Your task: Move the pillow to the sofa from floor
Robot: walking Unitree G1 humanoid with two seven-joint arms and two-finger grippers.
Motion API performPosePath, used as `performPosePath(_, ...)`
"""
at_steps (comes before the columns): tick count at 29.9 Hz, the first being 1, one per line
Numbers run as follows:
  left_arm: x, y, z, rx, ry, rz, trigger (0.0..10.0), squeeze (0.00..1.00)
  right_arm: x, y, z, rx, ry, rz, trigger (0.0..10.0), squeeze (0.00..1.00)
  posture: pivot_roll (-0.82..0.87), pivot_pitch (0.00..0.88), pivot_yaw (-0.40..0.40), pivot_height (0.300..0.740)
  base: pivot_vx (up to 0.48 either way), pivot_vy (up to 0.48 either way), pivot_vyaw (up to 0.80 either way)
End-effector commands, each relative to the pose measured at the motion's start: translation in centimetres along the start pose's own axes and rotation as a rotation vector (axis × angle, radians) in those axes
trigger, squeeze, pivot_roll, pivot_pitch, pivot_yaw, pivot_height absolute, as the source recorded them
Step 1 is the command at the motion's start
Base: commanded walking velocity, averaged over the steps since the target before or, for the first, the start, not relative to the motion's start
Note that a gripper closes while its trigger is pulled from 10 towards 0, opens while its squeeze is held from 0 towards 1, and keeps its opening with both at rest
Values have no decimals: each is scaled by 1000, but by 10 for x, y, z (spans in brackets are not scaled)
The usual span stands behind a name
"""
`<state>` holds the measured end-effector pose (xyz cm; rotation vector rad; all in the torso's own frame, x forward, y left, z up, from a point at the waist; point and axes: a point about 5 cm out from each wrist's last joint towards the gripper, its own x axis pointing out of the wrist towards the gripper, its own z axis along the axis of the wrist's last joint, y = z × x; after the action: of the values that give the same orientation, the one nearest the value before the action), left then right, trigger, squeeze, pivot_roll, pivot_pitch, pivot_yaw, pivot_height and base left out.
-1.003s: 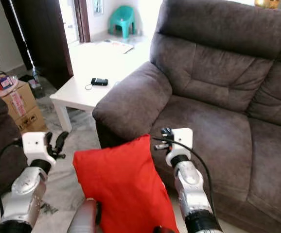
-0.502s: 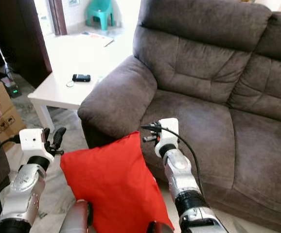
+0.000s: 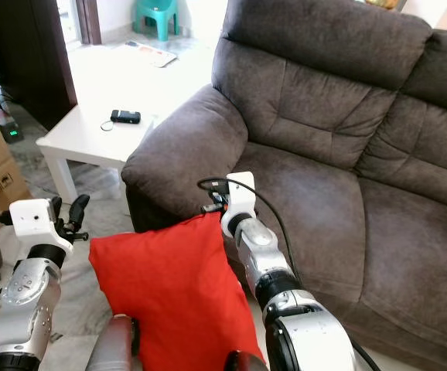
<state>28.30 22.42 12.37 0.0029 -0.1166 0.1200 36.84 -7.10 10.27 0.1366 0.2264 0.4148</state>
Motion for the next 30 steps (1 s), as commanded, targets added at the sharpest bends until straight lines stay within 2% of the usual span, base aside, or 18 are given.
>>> performPosePath(1, -3, -4, 1, -13, 6, -3, 10000, 0, 0, -3, 0, 6, 13, -5, 10000, 0, 239, 0, -251, 626, 0, 0, 0)
performPosePath(4, -15, -6, 1, -20, 32, 2, 10000, 0, 1, -2, -4, -17, 58, -22, 10000, 0, 238, 37, -257, 626, 0, 0, 0)
performPosePath(9, -24, -7, 7, -60, 40, 4, 10000, 0, 0, -1, -9, -32, 89, -29, 10000, 0, 210, 86, -256, 626, 0, 0, 0)
performPosePath(12, -27, -8, 11, -30, 50, -11, 10000, 0, 0, -2, -13, -36, 105, -36, 10000, 0, 204, 119, -255, 626, 0, 0, 0)
performPosePath(14, -30, -9, 14, 43, 76, -32, 10000, 0, -2, -4, -18, -34, 126, -57, 10000, 0, 207, 141, -252, 626, 0, 0, 0)
performPosePath(19, -21, -8, 33, 107, 51, -52, 10000, 0, -6, -6, -29, -12, 151, -89, 10000, 0, 200, 188, -235, 626, 0, 0, 0)
performPosePath(23, -13, -13, 57, 105, 6, -86, 10000, 0, -6, 1, -34, 34, 147, -82, 10000, 0, 202, 229, -210, 626, 0, 0, 0)
performPosePath(30, -11, -25, 73, 59, 0, -130, 10000, 0, -4, 14, -37, 66, 150, -51, 10000, 0, 208, 265, -193, 626, 0, 0, 0)
